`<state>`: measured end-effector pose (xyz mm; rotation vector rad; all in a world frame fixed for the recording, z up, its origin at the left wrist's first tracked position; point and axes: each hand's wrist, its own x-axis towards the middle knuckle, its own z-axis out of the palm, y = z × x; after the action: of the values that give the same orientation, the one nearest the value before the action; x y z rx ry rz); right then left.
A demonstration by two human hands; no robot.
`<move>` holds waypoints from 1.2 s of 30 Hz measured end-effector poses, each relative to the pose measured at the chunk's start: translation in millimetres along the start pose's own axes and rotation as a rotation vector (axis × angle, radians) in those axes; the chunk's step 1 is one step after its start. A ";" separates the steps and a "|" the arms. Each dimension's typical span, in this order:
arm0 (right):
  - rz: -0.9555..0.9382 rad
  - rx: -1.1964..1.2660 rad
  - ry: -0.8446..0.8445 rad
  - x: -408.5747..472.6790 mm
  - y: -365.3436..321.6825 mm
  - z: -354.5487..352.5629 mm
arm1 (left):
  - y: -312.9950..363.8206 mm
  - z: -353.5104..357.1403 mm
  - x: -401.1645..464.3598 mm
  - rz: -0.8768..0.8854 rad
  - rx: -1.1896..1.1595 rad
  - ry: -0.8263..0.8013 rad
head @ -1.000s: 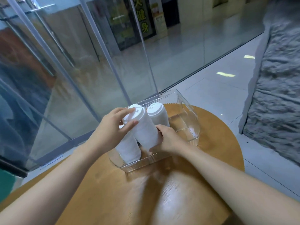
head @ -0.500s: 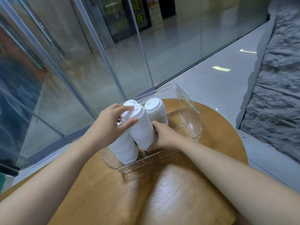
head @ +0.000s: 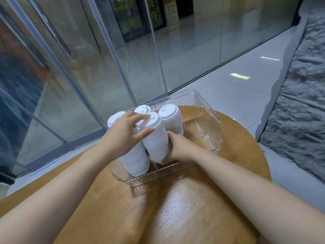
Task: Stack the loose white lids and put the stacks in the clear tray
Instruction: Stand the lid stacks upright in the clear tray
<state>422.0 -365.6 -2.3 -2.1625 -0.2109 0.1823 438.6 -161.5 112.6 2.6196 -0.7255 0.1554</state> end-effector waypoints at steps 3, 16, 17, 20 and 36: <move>0.004 -0.004 -0.012 -0.2 -0.4 0.0 | 0.3 1.5 0.6 -0.015 0.003 -0.013; 0.026 -0.045 -0.046 6.0 4.8 2.9 | 0.9 7.2 -3.5 0.001 0.048 -0.077; 0.021 -0.051 -0.042 5.3 4.3 2.7 | 0.4 7.1 -2.6 -0.003 0.059 -0.076; 0.014 -0.067 -0.023 2.5 3.6 0.6 | -0.2 6.6 -1.5 -0.020 0.086 -0.081; 0.020 0.000 0.141 -10.1 4.2 -3.0 | 10.2 2.1 -5.6 -0.024 0.126 -0.062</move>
<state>413.2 -372.6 -3.6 -2.1679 -0.1080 0.0405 428.5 -167.7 113.1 2.7627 -0.7265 0.1161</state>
